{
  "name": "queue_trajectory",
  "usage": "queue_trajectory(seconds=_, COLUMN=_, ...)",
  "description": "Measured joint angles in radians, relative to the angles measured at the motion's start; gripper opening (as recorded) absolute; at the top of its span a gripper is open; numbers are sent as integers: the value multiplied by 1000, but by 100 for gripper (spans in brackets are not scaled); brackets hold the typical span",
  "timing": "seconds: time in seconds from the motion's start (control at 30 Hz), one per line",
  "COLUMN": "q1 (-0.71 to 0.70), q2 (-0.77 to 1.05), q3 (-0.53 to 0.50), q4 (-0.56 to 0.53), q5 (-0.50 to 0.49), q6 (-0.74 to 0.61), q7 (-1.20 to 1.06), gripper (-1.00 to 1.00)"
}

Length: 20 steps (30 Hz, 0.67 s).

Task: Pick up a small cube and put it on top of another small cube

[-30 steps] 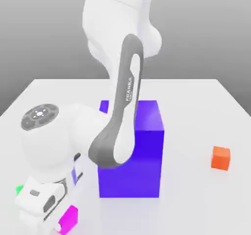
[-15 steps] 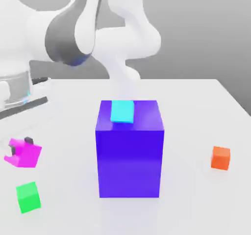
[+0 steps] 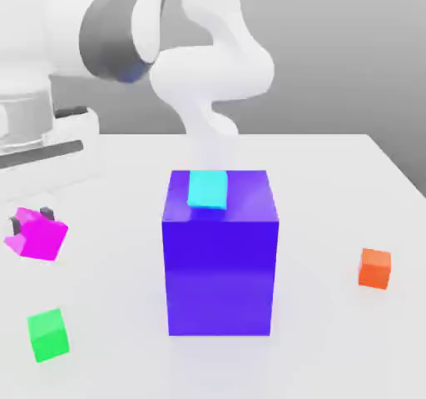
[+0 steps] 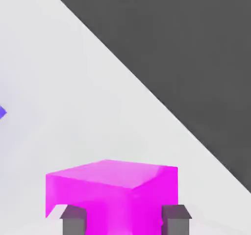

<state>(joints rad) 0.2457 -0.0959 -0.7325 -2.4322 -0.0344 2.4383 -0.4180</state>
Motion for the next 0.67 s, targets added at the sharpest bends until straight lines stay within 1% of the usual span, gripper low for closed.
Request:
queue_trajectory(seconds=0.13, q1=-14, q2=90, q3=-12, q4=-20, q5=72, q6=58, q7=-1, gripper=-100)
queue_trajectory(seconds=0.27, q1=-50, q2=210, q3=-5, q4=-43, q5=190, q6=127, q7=-37, gripper=-100)
queue_trajectory(seconds=0.33, q1=-78, q2=273, q3=26, q4=-44, q5=265, q6=166, q7=-80, gripper=-100)
queue_trajectory(seconds=0.47, q1=-160, q2=398, q3=133, q4=-31, q5=426, q6=248, q7=-192, gripper=-100)
queue_trajectory(seconds=0.5, q1=-184, q2=427, q3=163, q4=-27, q5=465, q6=269, q7=-219, gripper=100)
queue_trajectory(seconds=0.67, q1=-184, q2=427, q3=163, q4=-27, q5=465, q6=269, q7=-219, gripper=100)
